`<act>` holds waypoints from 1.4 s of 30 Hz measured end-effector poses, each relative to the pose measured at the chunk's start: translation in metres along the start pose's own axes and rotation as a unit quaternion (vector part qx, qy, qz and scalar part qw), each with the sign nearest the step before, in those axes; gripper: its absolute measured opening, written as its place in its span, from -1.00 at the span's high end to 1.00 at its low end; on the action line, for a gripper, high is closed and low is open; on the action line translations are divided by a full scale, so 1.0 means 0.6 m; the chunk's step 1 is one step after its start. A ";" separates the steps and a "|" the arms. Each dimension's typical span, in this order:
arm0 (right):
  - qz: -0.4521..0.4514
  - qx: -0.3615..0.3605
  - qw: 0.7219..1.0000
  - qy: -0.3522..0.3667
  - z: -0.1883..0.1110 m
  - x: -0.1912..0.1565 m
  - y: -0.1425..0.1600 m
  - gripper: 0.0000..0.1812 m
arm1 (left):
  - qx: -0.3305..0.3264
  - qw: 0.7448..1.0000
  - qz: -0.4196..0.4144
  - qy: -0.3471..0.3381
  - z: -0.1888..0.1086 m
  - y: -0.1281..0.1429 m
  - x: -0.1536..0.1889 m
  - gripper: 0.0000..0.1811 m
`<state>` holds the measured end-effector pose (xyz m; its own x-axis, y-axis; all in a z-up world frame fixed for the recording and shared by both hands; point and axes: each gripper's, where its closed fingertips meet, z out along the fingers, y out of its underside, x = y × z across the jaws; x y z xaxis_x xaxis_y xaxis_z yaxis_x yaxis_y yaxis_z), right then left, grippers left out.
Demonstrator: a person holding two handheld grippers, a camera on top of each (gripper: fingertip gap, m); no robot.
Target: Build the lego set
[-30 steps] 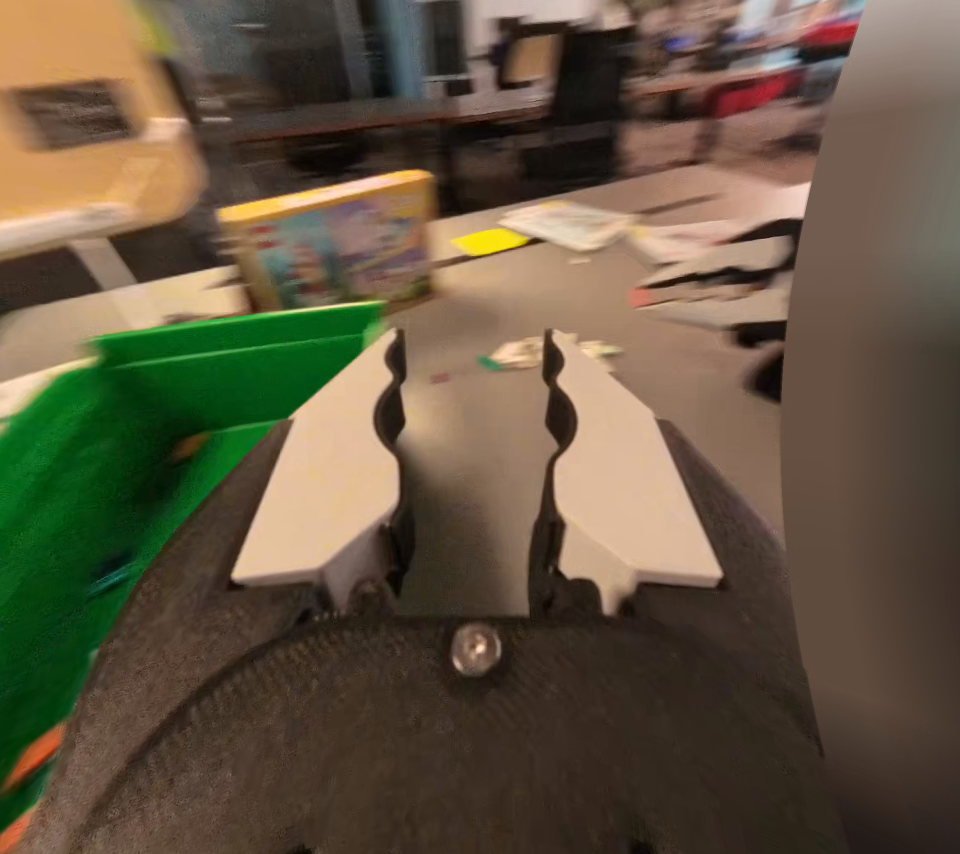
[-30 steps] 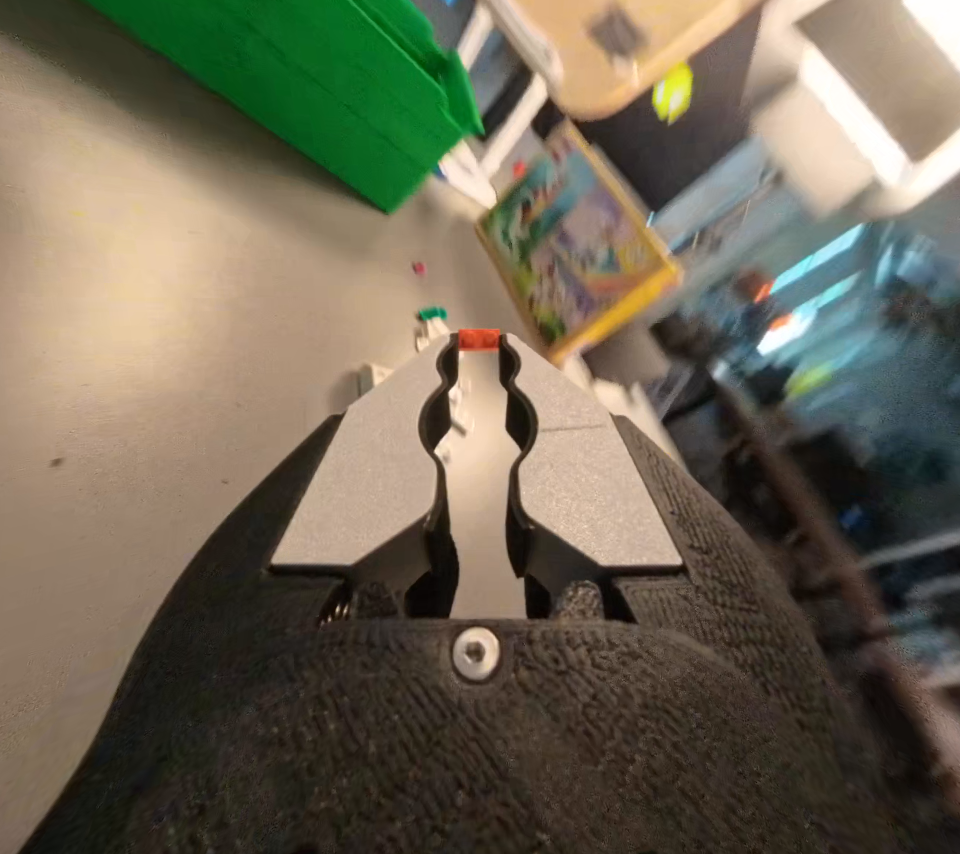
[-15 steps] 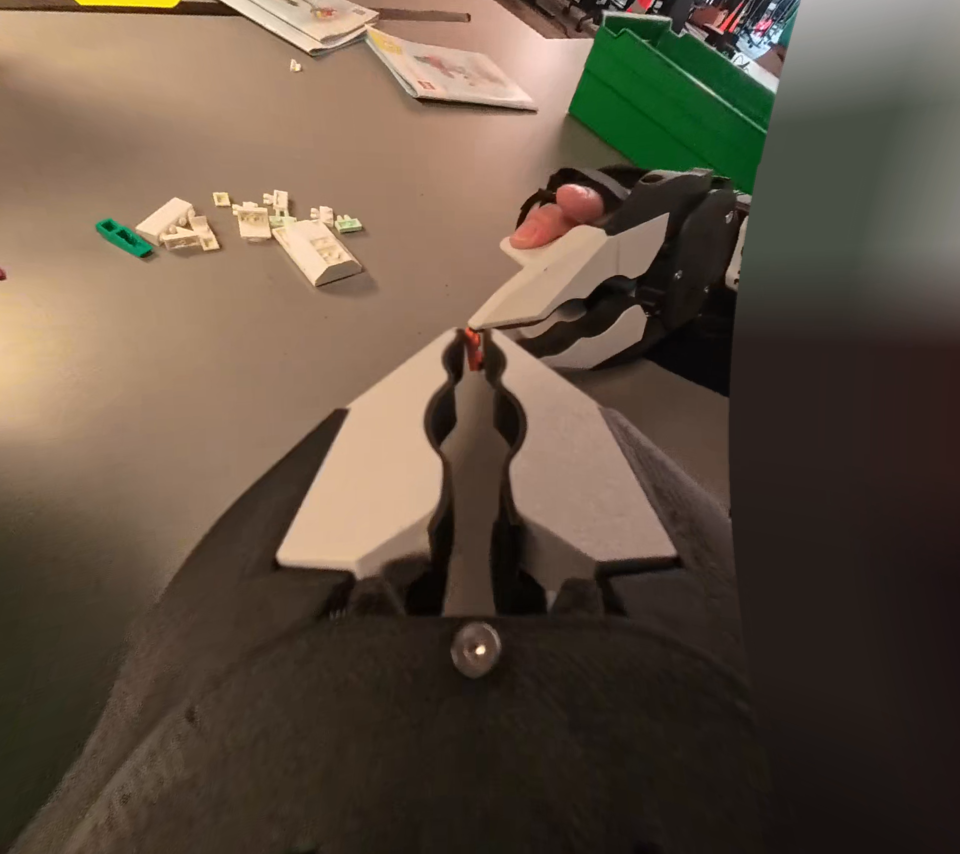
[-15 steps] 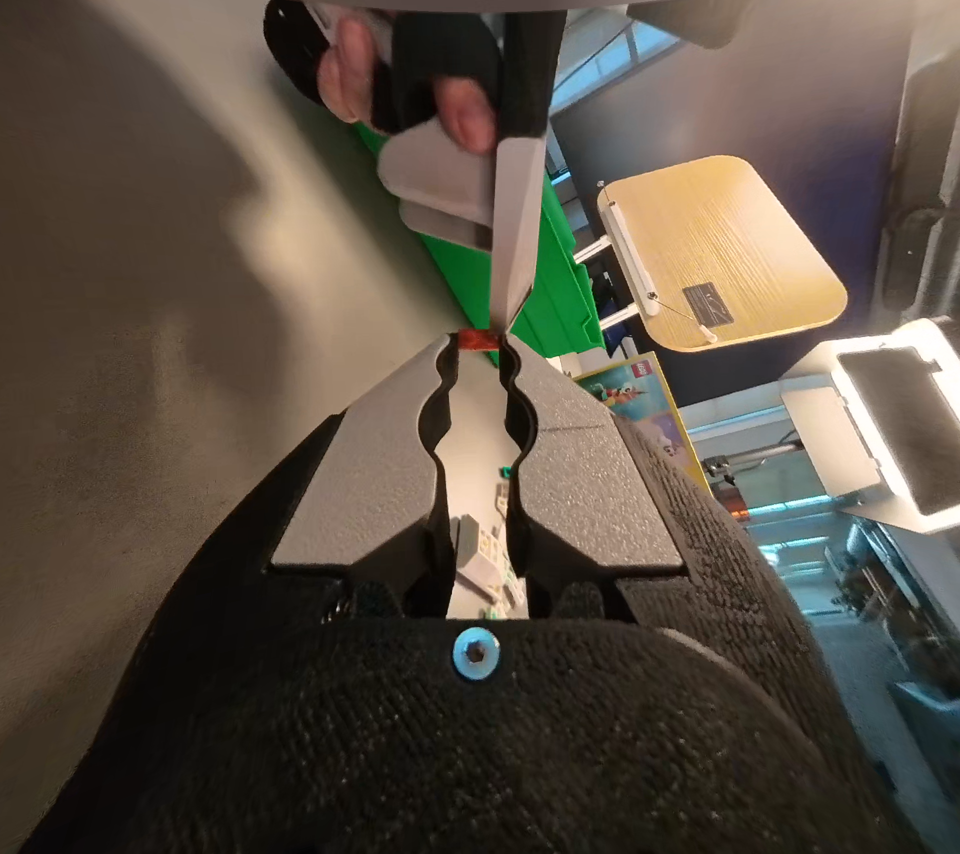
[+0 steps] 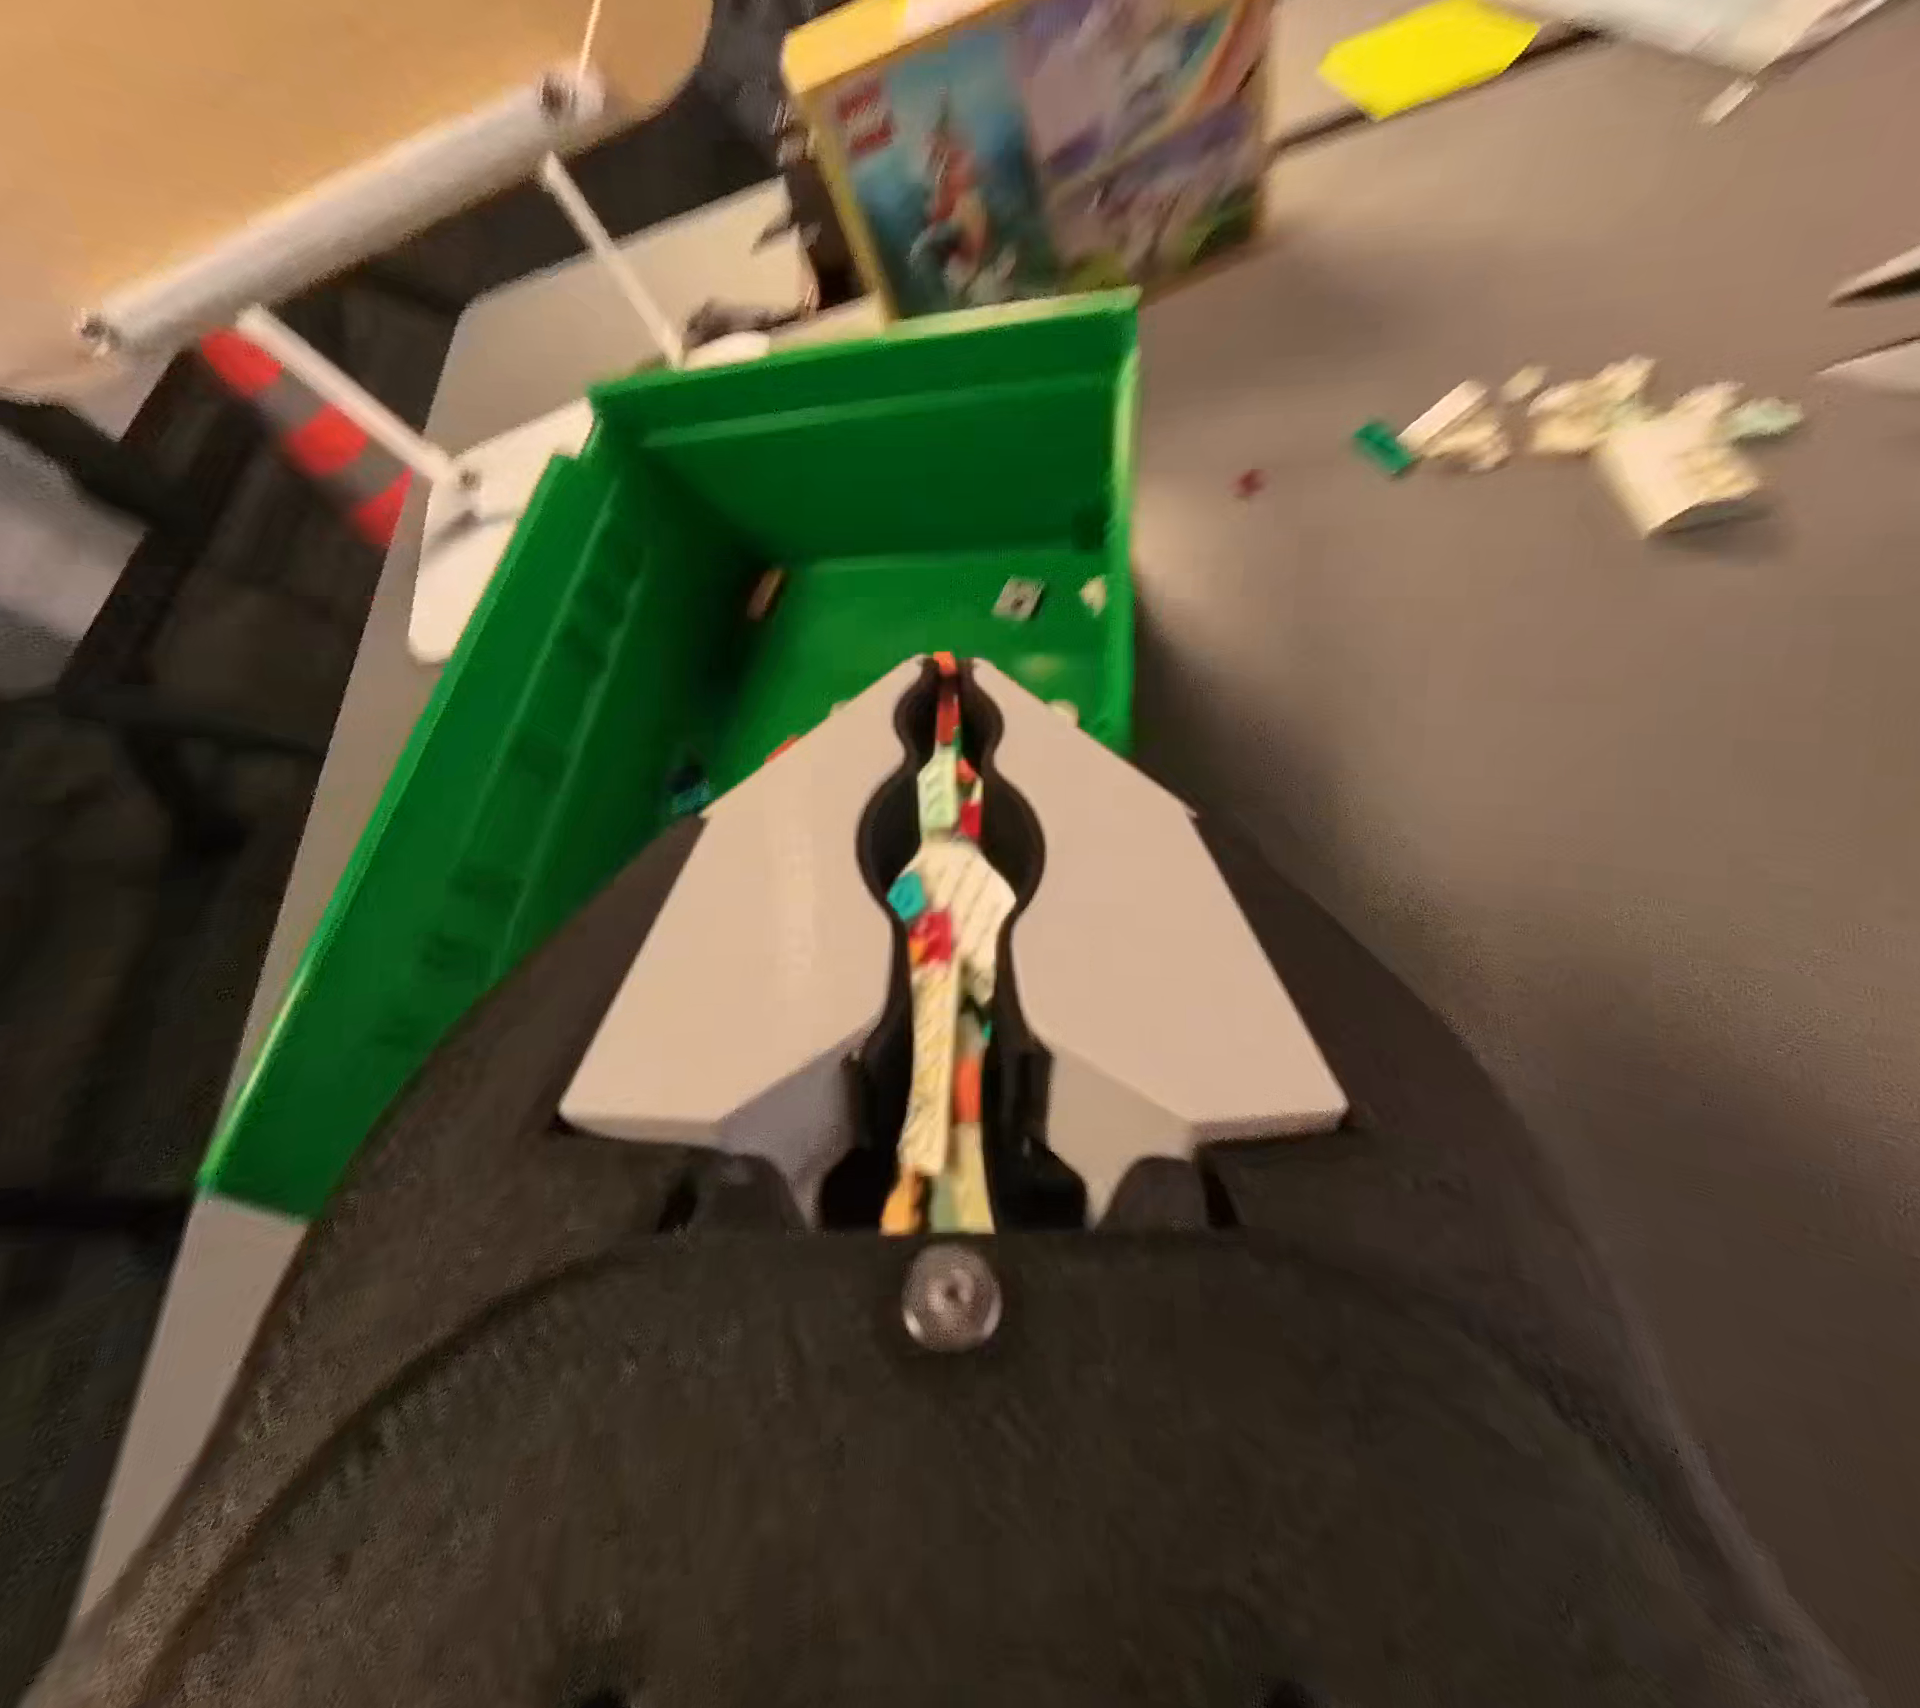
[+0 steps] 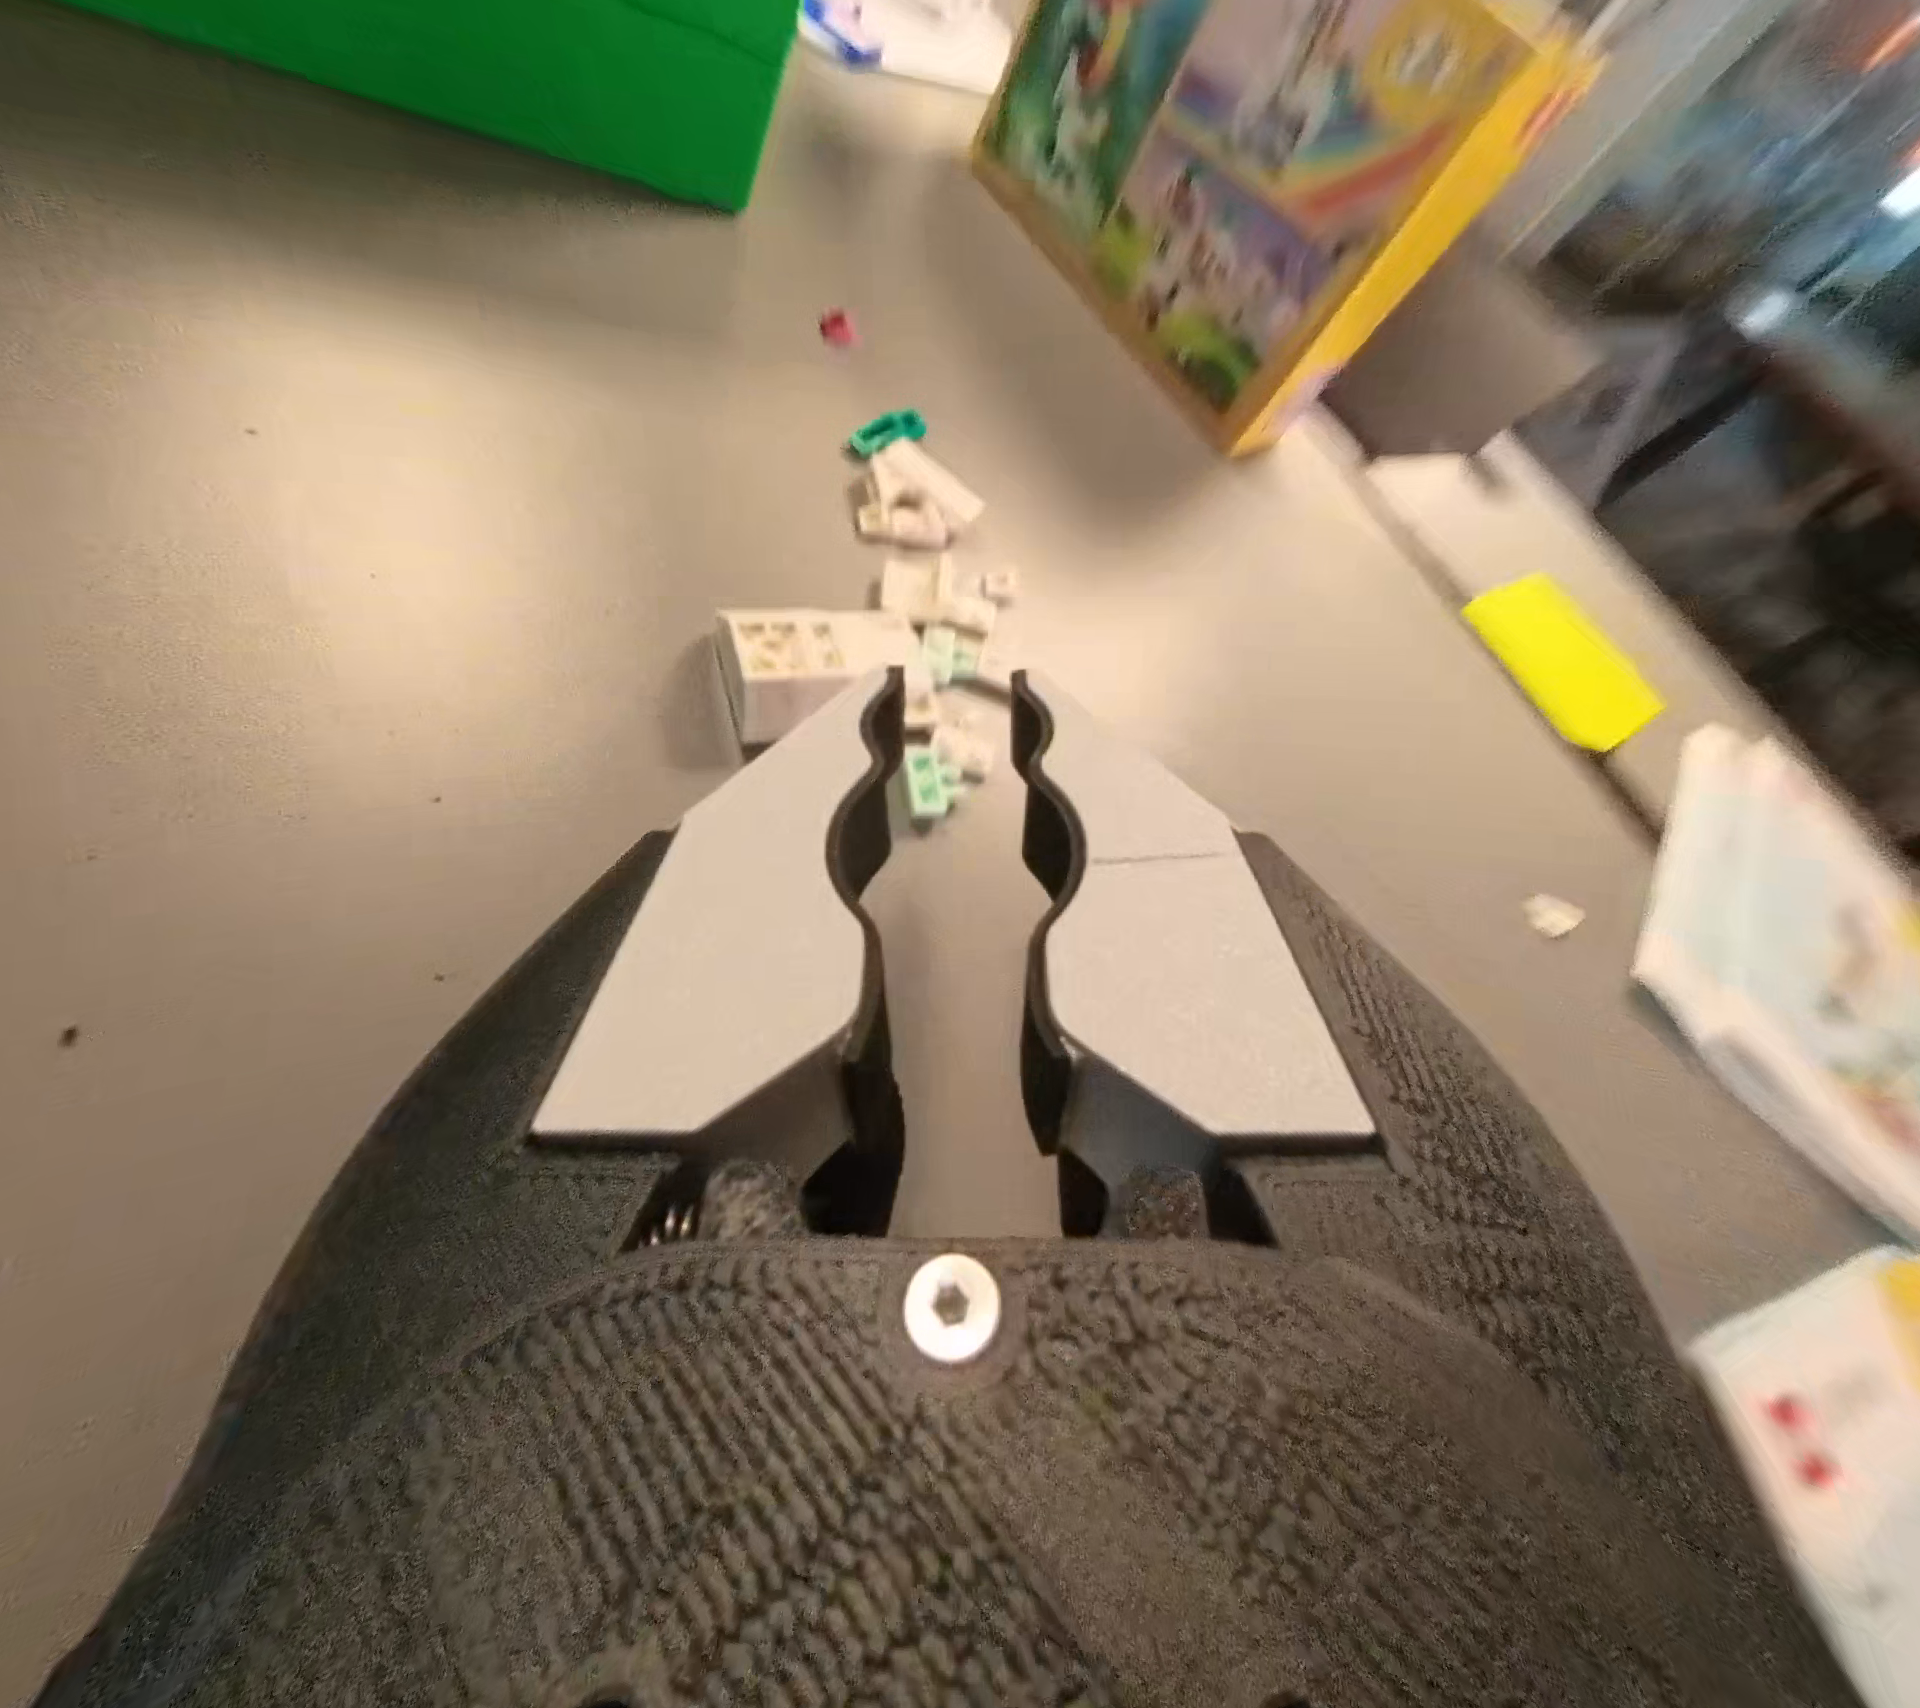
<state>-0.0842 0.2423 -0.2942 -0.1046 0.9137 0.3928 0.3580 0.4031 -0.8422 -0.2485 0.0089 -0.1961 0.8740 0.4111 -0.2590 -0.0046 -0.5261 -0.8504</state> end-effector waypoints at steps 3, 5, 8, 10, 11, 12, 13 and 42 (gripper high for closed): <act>0.067 -0.061 0.995 -0.045 0.009 -0.001 0.034 0.77 | -0.110 0.994 0.001 0.001 0.029 0.061 -0.018 0.96; 0.091 -0.085 0.990 -0.062 0.013 -0.003 0.046 0.76 | -0.146 0.989 -0.001 0.003 0.049 0.089 -0.022 0.92; 0.104 -0.111 0.985 -0.079 0.018 -0.009 0.058 0.75 | -0.165 0.986 -0.015 -0.006 0.070 0.114 -0.024 0.80; 0.098 -0.123 0.984 -0.083 0.020 -0.013 0.063 0.75 | -0.170 0.985 -0.021 -0.019 0.074 0.123 -0.029 0.73; 0.096 -0.126 0.984 -0.083 0.021 -0.015 0.064 0.77 | -0.168 0.985 -0.025 -0.026 0.074 0.123 -0.034 0.69; 0.097 -0.127 0.984 -0.081 0.021 -0.014 0.064 0.78 | -0.164 0.986 -0.029 -0.031 0.071 0.121 -0.038 0.66; 0.100 -0.130 0.983 -0.081 0.022 -0.015 0.065 0.82 | -0.155 0.987 -0.035 -0.035 0.068 0.116 -0.042 0.62; -0.321 0.232 0.918 0.027 -0.066 -0.156 -0.146 0.90 | 0.128 0.915 -0.056 0.378 -0.012 -0.052 0.314 0.99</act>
<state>-0.0690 0.1192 -0.2424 -0.1041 0.4806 0.8707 -0.1971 0.8482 -0.4917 -0.0801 0.0976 -0.2152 0.9616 -0.2325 0.1456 0.0770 -0.2806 -0.9567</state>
